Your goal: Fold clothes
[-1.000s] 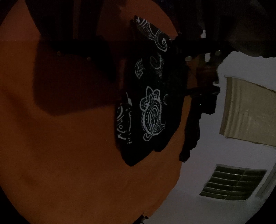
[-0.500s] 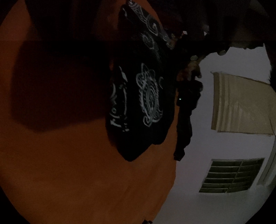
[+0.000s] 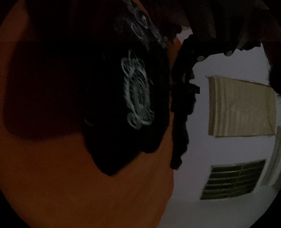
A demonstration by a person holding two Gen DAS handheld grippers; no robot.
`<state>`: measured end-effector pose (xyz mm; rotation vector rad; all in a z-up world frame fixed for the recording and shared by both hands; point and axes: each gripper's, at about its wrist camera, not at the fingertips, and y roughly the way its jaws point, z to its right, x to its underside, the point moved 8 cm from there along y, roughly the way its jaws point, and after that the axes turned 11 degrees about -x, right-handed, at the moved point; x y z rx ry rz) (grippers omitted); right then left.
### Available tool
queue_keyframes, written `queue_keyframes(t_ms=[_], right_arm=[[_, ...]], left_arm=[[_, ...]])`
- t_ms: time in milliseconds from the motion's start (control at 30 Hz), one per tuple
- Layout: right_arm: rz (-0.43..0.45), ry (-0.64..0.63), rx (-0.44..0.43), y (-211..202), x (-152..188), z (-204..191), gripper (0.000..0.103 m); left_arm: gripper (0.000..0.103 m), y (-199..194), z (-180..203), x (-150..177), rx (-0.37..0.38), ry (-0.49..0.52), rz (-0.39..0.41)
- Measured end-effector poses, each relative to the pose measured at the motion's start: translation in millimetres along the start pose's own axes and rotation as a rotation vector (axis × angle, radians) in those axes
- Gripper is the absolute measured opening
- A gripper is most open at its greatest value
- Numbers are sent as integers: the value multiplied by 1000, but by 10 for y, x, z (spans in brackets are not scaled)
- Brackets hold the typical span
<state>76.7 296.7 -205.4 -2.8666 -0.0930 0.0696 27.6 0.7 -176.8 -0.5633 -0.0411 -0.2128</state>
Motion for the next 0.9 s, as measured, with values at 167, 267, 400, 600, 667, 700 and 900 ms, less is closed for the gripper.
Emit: queue_keyframes(t_ms=[167,267,400,600,667,700,900], right_arm=[[-35,-31,71,65,34,-28,71],[-32,-39,76,81,49,-22,63],[-30,-25,88,89,62,0,32],[-26,-3,107,101,82,32,51],[-25,4,113,105,89,43,52],[-24,8,116,107,92,49,53],[-43,-32,121,217,121,-1,47]], left_arm=[[69,-29,-13,68,-59,35,-17],[69,31,7,90,10,-20,-26],[53,-21,46,59,0,-14,9],[56,124,-52,58,-21,-54,-53],[57,125,-67,17,-11,-67,-54],[57,132,-58,5,-9,-72,-53],[54,130,23,-5,1,-73,-15]])
